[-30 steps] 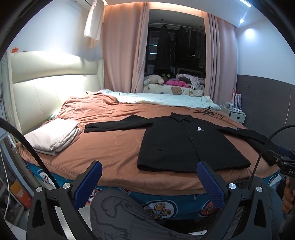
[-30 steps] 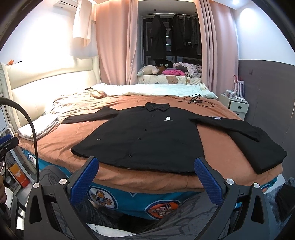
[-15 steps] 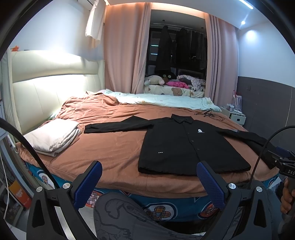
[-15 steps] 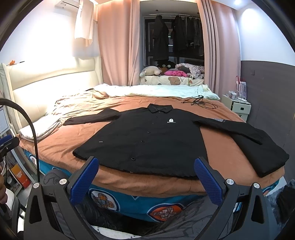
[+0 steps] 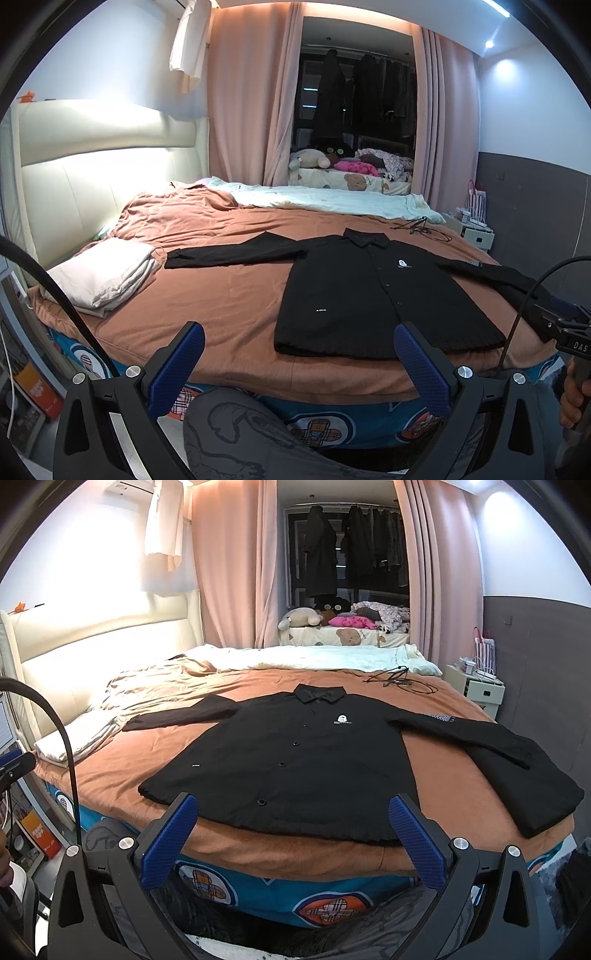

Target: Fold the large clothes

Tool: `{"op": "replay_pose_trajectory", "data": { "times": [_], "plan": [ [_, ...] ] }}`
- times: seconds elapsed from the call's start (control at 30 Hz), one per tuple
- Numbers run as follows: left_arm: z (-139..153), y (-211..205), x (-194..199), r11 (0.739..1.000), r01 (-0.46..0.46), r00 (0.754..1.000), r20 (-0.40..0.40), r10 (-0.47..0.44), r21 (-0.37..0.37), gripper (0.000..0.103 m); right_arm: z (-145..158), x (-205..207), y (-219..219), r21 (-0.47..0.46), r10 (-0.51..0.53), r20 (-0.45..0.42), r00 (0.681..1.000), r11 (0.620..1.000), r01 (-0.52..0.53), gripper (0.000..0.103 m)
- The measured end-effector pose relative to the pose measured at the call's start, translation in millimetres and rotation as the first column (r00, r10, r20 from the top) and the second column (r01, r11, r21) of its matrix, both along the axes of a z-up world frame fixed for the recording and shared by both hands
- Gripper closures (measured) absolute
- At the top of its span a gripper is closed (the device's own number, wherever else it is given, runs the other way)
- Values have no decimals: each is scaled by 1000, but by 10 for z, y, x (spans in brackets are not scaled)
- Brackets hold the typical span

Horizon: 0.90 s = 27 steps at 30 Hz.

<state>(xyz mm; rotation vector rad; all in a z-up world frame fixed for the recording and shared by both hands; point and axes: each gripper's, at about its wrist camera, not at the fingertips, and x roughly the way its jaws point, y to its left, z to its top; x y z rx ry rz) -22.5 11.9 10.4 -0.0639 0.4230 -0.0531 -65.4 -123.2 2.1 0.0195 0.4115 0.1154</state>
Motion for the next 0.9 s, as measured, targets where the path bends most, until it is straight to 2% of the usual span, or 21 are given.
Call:
{"op": "replay_pose_trajectory", "data": {
  "times": [0.37, 0.73, 0.9],
  "plan": [
    [0, 45, 354, 1000, -26, 999, -25, 26, 0, 0, -62, 298, -28, 17, 24, -29, 999, 1000, -24, 0],
    [-158, 297, 963, 996, -79, 993, -94, 76, -37, 0, 25, 965, -34, 15, 59, -75, 995, 998, -58, 0],
    [-212, 448, 1244, 993, -118, 987, -114, 114, -27, 0, 61, 1343, -1, 8, 70, -89, 994, 998, -70, 0]
  ]
}}
